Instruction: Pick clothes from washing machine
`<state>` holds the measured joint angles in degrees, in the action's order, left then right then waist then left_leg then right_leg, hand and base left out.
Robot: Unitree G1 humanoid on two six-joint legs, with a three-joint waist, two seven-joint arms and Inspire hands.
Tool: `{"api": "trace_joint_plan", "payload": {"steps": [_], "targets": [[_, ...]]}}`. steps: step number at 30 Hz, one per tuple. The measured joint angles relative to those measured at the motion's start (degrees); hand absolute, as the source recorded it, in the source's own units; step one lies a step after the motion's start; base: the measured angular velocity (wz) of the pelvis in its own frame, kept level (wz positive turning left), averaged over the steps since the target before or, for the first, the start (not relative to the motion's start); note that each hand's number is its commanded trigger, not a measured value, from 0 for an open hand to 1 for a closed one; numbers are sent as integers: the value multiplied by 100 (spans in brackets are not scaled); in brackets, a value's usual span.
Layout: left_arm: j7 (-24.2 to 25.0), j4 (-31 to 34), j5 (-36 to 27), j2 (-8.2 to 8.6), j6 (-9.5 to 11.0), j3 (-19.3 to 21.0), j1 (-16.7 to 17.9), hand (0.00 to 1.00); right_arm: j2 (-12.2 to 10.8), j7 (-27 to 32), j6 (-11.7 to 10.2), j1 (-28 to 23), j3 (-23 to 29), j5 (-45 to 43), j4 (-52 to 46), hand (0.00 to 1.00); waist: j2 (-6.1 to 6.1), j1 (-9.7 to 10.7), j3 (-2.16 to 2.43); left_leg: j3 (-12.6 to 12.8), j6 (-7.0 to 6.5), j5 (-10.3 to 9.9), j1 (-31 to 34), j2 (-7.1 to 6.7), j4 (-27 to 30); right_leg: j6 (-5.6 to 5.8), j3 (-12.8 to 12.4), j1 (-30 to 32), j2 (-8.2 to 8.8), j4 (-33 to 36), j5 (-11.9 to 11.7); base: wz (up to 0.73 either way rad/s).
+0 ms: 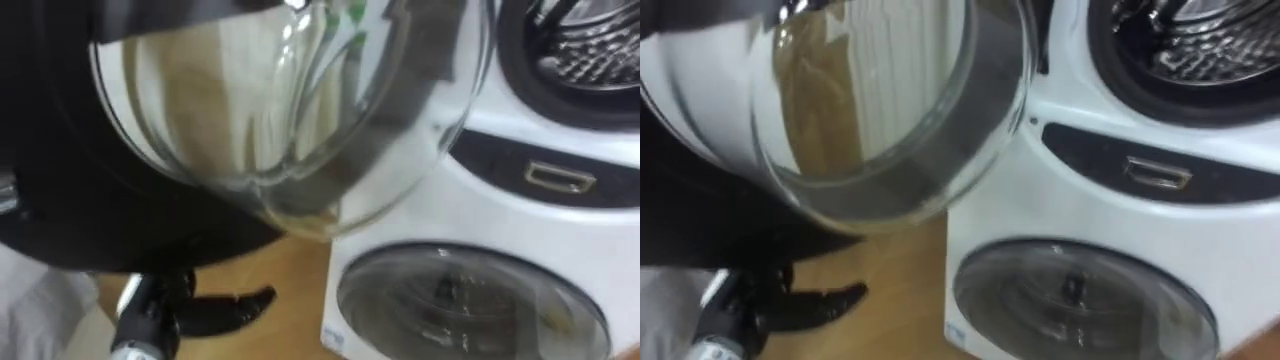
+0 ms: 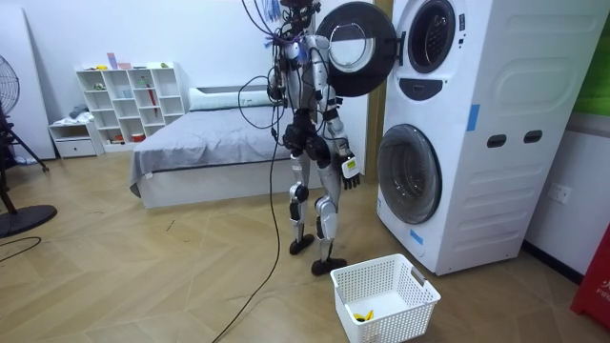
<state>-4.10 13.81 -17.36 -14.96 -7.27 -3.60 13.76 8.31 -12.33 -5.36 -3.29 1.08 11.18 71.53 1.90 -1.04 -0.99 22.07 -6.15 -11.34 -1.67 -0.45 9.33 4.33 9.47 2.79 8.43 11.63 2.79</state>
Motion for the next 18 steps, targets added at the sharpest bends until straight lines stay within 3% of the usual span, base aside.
{"api": "trace_joint_plan", "payload": {"steps": [8,11,18], "targets": [[-5,3,3,53,112,40,178,0,46,242,-128,231,-446,18,218,0,6,20,-1,115,1,0,-124,0,-48,33,129,-73,-22,-108,-49,-5],[0,2,3,103,235,10,295,0,46,284,-150,276,-449,18,218,0,8,52,0,143,10,-5,-169,2,-77,32,195,-86,-27,-106,-50,-9],[7,1,65,143,262,-141,366,0,47,307,-156,281,-498,15,215,0,10,59,1,151,20,-13,-207,2,-89,30,226,-109,-34,-113,-51,-2]]}}
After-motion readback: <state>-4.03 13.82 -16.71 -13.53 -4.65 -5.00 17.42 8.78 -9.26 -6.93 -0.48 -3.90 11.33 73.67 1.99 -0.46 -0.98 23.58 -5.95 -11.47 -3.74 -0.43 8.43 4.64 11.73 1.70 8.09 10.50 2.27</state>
